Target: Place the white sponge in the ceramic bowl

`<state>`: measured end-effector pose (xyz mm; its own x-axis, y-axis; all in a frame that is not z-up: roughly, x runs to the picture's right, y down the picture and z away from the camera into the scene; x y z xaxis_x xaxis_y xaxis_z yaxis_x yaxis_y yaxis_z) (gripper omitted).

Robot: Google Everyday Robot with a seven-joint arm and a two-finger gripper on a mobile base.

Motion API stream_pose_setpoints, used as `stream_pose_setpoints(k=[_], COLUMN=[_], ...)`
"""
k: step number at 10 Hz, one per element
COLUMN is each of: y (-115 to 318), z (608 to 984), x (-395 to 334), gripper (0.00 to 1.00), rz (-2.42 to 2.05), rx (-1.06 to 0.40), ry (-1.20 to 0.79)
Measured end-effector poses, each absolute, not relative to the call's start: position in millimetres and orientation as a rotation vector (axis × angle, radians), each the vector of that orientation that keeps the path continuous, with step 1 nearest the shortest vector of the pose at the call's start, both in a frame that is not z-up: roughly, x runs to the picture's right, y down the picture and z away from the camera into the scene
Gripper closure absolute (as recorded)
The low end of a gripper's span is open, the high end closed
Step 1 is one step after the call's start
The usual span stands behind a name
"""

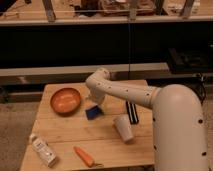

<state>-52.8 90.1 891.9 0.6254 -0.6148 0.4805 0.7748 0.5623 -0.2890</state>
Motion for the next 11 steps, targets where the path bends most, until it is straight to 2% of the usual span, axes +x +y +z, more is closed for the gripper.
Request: stream_pose_setpoints(k=[5,11], y=[98.7,109.5], z=[898.0,891.3], x=[-50.9,-43.8], gripper=[0.2,0.2], rz=[-0.724,-0.552], rx=[-0.594,-0.572], ry=[-0.346,-0.397])
